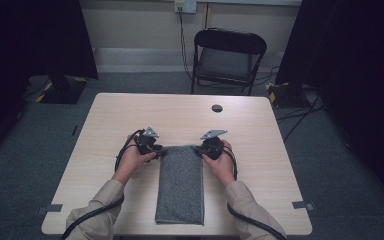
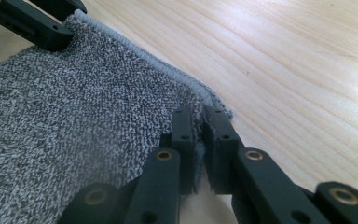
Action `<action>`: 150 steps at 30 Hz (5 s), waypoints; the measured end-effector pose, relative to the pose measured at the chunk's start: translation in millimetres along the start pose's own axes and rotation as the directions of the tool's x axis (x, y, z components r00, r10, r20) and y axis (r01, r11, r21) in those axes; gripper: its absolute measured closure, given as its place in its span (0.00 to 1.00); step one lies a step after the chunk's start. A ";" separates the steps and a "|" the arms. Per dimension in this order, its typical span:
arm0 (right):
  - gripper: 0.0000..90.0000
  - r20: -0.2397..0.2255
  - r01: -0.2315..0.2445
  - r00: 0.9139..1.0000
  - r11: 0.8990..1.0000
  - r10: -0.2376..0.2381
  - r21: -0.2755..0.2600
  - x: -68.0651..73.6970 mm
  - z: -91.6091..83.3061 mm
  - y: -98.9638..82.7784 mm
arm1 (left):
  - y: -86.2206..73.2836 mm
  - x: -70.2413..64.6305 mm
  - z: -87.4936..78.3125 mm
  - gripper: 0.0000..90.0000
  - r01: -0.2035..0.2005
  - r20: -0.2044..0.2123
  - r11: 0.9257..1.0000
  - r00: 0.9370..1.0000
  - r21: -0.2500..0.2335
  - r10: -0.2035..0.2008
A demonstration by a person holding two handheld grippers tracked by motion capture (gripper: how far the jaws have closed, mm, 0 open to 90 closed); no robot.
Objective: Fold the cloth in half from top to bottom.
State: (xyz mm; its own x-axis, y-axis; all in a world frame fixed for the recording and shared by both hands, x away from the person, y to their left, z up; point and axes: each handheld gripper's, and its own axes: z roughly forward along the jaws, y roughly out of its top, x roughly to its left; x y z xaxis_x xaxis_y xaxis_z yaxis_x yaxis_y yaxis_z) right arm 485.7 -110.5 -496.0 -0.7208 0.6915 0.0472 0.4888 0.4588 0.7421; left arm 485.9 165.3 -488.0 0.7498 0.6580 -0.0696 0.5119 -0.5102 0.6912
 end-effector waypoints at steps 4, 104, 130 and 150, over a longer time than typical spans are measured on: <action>0.96 -0.004 -0.018 1.000 1.000 0.018 -0.007 -0.4 0.0 -1.0 | -1.7 -0.7 1.0 0.88 0.004 0.019 1.000 1.000 -0.017 -0.004; 0.97 -0.185 0.038 0.981 0.990 -0.064 -0.137 51.9 -84.6 -41.8 | -41.4 -69.3 -56.8 0.96 -0.057 0.169 0.996 0.983 -0.063 0.067; 0.96 -0.135 0.031 0.990 0.997 -0.039 -0.065 10.6 -44.1 -40.5 | -18.2 -47.5 -14.6 0.94 -0.017 0.150 0.999 0.988 -0.030 0.021; 0.96 -0.129 -0.005 0.992 0.989 -0.015 -0.150 -1.4 -70.6 -19.3 | 20.3 -48.0 -46.9 0.95 -0.055 0.132 0.992 0.989 -0.113 0.070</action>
State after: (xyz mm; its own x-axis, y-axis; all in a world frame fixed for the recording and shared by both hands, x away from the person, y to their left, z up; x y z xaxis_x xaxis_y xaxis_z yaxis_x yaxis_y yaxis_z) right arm 442.5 -159.7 -463.3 -0.7852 0.6071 0.1220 0.4128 0.3664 0.8339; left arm 440.6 149.3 -436.9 0.8325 0.5418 -0.1152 0.4189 -0.4797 0.7710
